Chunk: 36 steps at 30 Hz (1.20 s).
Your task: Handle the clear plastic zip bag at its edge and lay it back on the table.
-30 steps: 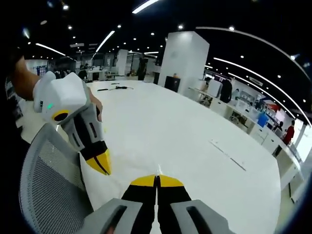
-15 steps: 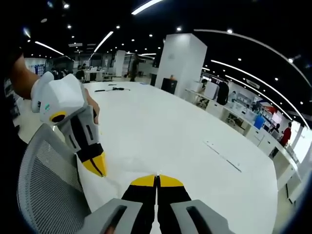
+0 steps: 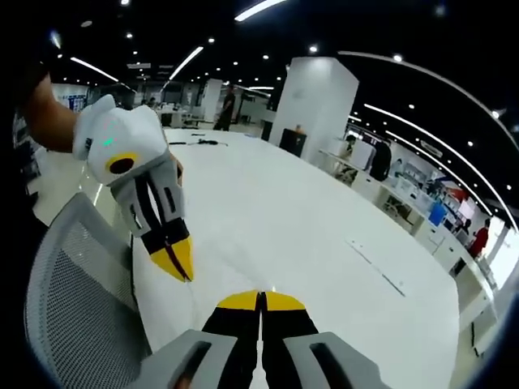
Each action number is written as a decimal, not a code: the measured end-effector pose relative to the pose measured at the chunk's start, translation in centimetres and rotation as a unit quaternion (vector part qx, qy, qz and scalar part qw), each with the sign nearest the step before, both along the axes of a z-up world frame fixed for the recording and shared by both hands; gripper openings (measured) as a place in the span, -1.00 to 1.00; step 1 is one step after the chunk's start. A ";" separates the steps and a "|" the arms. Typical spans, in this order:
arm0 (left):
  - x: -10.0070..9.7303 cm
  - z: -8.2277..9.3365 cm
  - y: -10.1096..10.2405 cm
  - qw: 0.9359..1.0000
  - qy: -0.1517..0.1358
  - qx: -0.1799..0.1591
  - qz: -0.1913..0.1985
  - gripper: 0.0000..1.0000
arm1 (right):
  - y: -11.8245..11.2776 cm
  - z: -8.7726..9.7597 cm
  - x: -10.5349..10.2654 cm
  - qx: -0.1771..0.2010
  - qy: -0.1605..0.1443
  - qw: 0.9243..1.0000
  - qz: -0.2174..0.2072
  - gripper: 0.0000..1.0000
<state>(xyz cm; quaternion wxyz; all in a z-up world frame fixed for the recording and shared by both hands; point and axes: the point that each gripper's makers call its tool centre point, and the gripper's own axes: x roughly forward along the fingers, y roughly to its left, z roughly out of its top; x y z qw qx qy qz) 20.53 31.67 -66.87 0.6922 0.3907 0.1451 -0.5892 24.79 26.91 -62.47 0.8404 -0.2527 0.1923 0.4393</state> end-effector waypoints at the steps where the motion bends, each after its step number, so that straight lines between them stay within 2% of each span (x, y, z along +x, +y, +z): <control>1: -0.1 0.1 0.0 1.000 0.003 -0.006 0.001 -1.00 | 0.1 -0.2 0.0 -0.006 -0.001 1.000 0.004 -1.00; 2: -0.2 0.3 -0.1 1.000 0.008 -0.014 0.003 -1.00 | 0.2 -0.4 0.0 -0.010 -0.002 1.000 0.006 -1.00; 3: -0.5 0.9 -0.4 0.999 0.029 -0.040 0.012 -0.99 | 0.2 -0.7 0.1 -0.020 -0.009 1.000 0.011 -1.00; 4: -0.7 1.1 -0.6 0.998 0.036 -0.048 0.011 -0.97 | 0.2 -0.8 0.1 -0.023 -0.009 1.000 0.012 -1.00; 6: -0.7 2.3 -0.7 0.994 0.055 -0.085 0.032 -0.90 | 0.3 -1.2 0.0 -0.032 -0.013 0.999 0.019 -1.00; 9: -0.7 2.8 -0.3 0.993 0.052 -0.095 0.042 -0.85 | 0.5 -1.8 0.0 -0.042 -0.014 0.999 0.029 -1.00; 13: -0.8 3.0 0.7 0.987 0.075 -0.122 0.075 -0.73 | 0.5 -2.3 0.1 -0.054 -0.021 0.997 0.041 -1.00; 16: -0.6 3.2 1.7 0.978 0.088 -0.153 0.110 -0.67 | 0.4 -2.6 0.3 -0.064 -0.028 0.996 0.047 -1.00; 17: -0.6 3.3 1.9 0.977 0.089 -0.156 0.113 -0.66 | 0.4 -2.6 0.3 -0.069 -0.032 0.996 0.050 -1.00; 21: -0.4 3.6 3.5 0.962 0.089 -0.194 0.167 -0.50 | 0.4 -2.8 0.4 -0.080 -0.042 0.994 0.056 -1.00; 25: -0.5 2.7 5.0 0.954 0.086 -0.201 0.207 -0.36 | 0.5 -3.2 0.6 -0.095 -0.057 0.992 0.065 -1.00; 30: -1.2 2.1 5.5 0.947 0.078 -0.206 0.234 -0.14 | 0.6 -3.9 0.9 -0.110 -0.067 0.989 0.071 -1.00; 32: -1.5 1.7 6.0 0.942 0.072 -0.209 0.253 -0.07 | 0.6 -4.1 1.0 -0.115 -0.070 0.988 0.073 -1.00; 36: -2.1 0.7 6.8 0.937 0.074 -0.210 0.270 -0.03 | 0.7 -4.6 1.2 -0.133 -0.079 0.985 0.080 -1.00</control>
